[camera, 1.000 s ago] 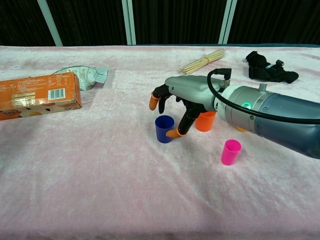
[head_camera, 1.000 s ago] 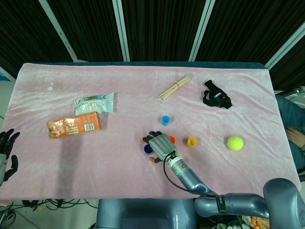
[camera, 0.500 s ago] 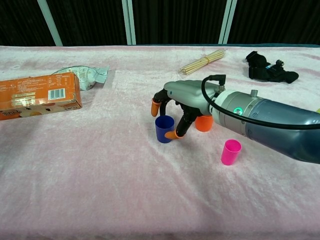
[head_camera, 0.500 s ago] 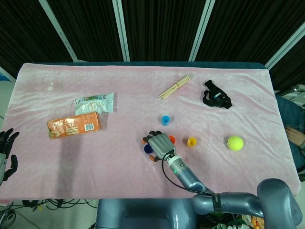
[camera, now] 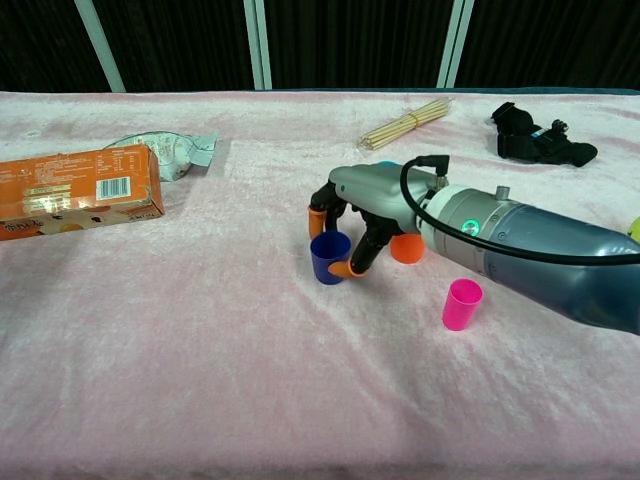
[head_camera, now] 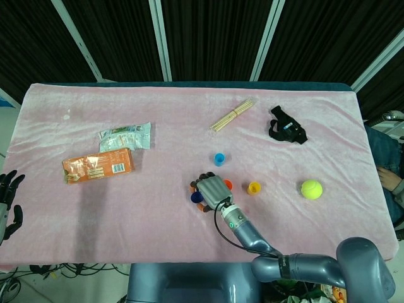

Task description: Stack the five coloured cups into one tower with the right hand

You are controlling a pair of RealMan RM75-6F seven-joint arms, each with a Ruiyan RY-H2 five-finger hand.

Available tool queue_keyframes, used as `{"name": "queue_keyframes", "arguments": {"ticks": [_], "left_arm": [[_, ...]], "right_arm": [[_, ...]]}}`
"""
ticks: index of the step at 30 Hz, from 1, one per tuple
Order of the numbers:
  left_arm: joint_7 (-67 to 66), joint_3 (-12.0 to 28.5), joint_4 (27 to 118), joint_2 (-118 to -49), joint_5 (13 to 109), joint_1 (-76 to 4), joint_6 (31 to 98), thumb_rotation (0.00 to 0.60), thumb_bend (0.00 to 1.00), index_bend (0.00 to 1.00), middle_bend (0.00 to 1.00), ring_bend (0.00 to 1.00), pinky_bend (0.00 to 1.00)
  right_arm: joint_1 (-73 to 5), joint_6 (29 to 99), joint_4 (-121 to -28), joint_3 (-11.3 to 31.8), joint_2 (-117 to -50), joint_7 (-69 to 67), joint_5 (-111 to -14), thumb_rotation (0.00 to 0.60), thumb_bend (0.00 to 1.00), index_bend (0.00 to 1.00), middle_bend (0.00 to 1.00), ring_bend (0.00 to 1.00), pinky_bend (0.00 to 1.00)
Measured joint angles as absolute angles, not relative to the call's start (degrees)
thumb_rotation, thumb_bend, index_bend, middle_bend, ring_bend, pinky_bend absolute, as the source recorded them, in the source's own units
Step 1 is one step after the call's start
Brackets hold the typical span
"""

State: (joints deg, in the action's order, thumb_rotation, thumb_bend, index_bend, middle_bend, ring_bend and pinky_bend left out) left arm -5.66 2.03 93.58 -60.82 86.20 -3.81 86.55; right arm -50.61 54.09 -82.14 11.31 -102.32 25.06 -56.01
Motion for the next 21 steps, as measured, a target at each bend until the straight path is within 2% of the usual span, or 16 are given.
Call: {"name": "queue_keyframes", "arguments": {"ticks": [8,21], "left_arm": [[-5.82,1.91,93.68,-60.81,86.44,-3.84,86.52,0.6,0.71,0.07,0.02,0.0,0.01],[-6.29,1.94,93.73,-60.85,86.28,-3.84,86.49,0.6,0.71,0.07,0.02,0.0,0.01]], "right_arm": [[-50.38,54.83,-84.56,13.07,-99.5,24.53,-56.62,0.6,0.27,0.5,0.46,0.24,0.21],[-50.81,54.13,-93.95,14.88,-88.16,29.04,-51.26,0.6,0.27,0.5,0.46,0.24,0.21]]}}
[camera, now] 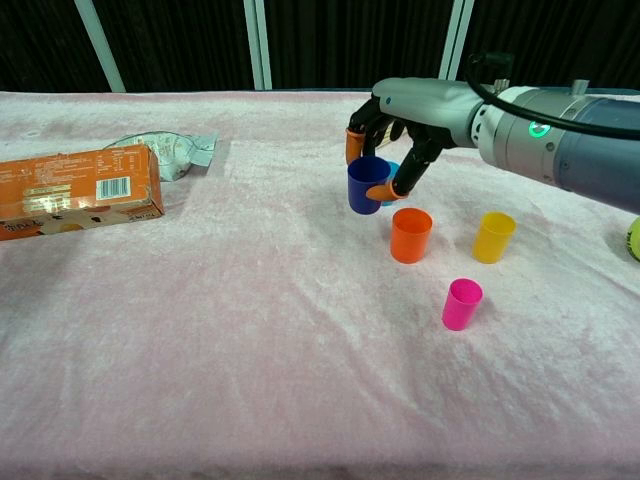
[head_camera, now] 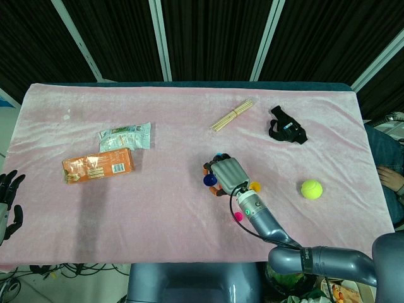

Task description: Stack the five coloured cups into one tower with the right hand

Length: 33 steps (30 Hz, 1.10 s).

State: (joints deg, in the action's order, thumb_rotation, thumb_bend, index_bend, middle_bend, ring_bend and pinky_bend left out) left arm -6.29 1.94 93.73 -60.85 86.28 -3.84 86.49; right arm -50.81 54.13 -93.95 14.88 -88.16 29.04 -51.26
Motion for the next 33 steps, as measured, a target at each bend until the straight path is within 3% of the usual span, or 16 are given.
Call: {"name": "queue_keyframes", "arguments": {"ticks": [10,31,33], "left_arm": [[-6.49,1.96,93.72,-60.89,86.11,-3.86,86.36,0.6,0.71,0.07,0.02,0.0,0.01],[-6.63,2.01,93.72,-60.8,85.92,-3.78,86.43,0.6,0.71,0.07,0.02,0.0,0.01],[-6.76,1.95,93.73,-60.81,86.02,-3.79,86.41,0.6,0.71,0.07,0.02,0.0,0.01]], "right_arm": [[-50.71,53.63,-96.32,12.75,-84.64,30.0,-49.0,0.6,0.27,0.5,0.46,0.24,0.21],[-50.15,53.59,-94.54,9.73,-84.19,28.46,-49.03,0.6,0.27,0.5,0.45,0.24,0.21],[-50.08,53.44,-94.37,9.48,-84.21,28.25,-49.02,0.6,0.26,0.46,0.41,0.24,0.21]]}}
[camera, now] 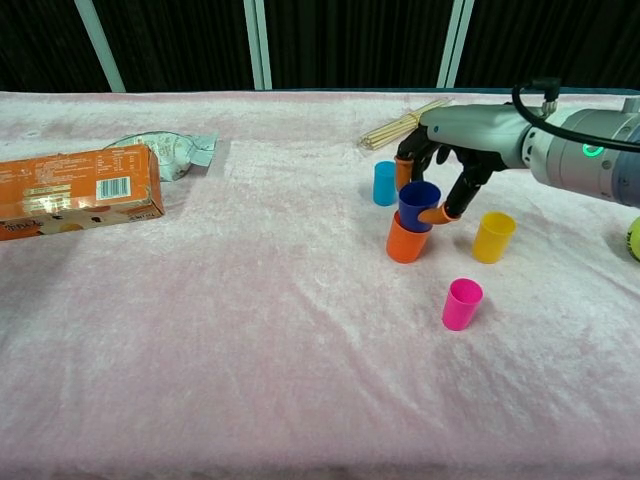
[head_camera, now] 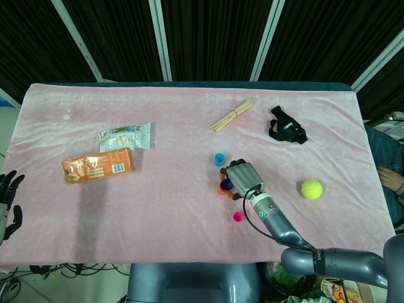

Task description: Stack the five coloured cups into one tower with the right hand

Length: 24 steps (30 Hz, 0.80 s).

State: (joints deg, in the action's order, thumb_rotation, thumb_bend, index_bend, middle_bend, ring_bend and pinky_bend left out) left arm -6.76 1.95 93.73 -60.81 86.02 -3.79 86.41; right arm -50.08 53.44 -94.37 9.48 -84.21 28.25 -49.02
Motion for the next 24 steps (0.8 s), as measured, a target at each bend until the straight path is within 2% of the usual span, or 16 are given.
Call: {"name": "queue_keyframes", "arguments": {"ticks": [5,9,14,17,24], "left_arm": [[-6.82,1.98,93.85,-60.79,85.92,-3.73,86.5,0.6,0.71,0.07,0.02,0.0,0.01],[-6.84,1.97,93.9,-60.75,85.9,-3.73,86.44,0.6,0.71,0.07,0.02,0.0,0.01],[-6.9,1.93,93.92,-60.74,85.93,-3.76,86.36,0.6,0.71,0.07,0.02,0.0,0.01],[-6.86,1.94,93.91,-60.74,85.93,-3.76,86.38,0.6,0.71,0.07,0.02,0.0,0.01],[-6.85,1.92,94.0,-60.72,86.13,-3.73,86.54,0.6,0.71,0.07,0.02,0.0,0.01]], "right_arm": [[-49.96,53.06,-93.96,8.87,-84.46,27.98,-48.82,0.6,0.2,0.24,0.27,0.22,0.21],[-50.04,53.15,-94.15,8.82,-84.41,28.05,-48.46,0.6,0.16,0.15,0.19,0.21,0.21],[-49.68,54.56,-95.03,9.2,-83.93,27.72,-48.65,0.6,0.14,0.14,0.19,0.21,0.21],[-49.21,55.3,-95.8,9.25,-82.8,27.67,-48.62,0.6,0.14,0.16,0.23,0.21,0.21],[-46.87,56.79,-98.05,7.25,-79.33,28.05,-48.49,0.6,0.14,0.23,0.26,0.21,0.21]]}}
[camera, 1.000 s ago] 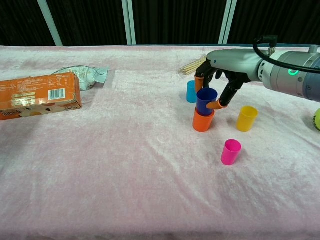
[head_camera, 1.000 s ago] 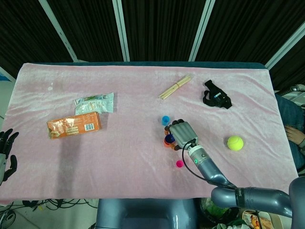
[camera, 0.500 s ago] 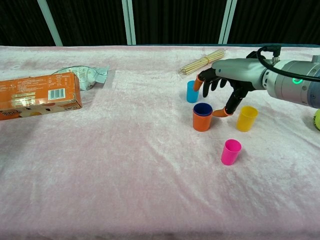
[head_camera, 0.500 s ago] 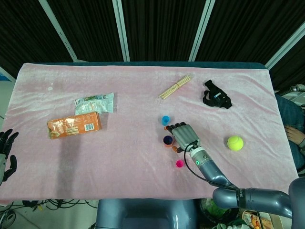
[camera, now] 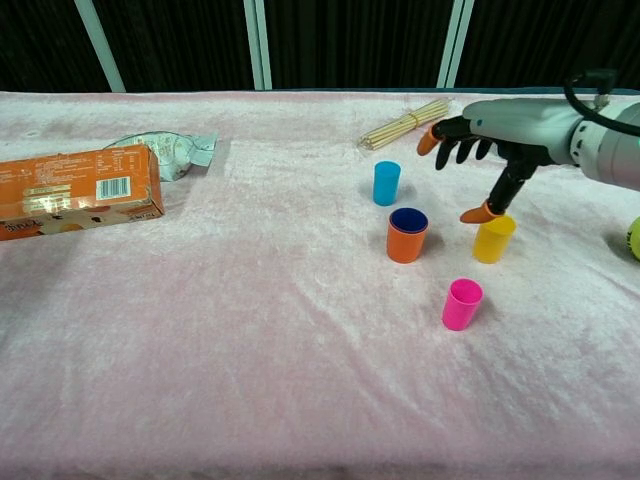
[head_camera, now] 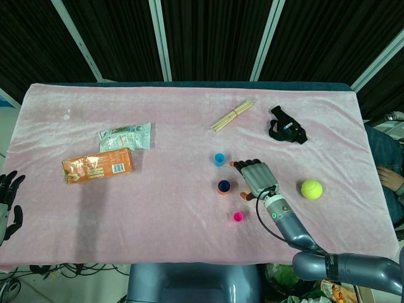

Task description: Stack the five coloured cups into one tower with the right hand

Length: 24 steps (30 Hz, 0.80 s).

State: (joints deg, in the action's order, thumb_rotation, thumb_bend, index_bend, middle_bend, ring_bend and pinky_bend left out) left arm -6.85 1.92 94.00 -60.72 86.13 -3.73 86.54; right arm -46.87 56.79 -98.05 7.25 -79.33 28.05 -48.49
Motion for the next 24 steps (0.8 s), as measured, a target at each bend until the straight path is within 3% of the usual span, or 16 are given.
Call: {"name": "queue_keyframes", "arguments": {"ticks": [13,24], "left_arm": [[-7.8,1.94,94.1,-60.92,86.06,-3.57,86.82,0.6,0.71,0.07,0.02,0.0,0.01],[-8.57,2.01,94.2,-60.91,85.84,-3.54,86.84,0.6,0.71,0.07,0.02,0.0,0.01]], "right_arm": [[-42.45,58.04,-91.39,4.4,-82.52,22.52,-53.16,0.6,0.18,0.34,0.36,0.21,0.21],[-40.21,57.2,-84.94,4.64,-86.23,18.38,-57.15,0.6,0.25,0.44,0.45,0.25,0.21]]}}
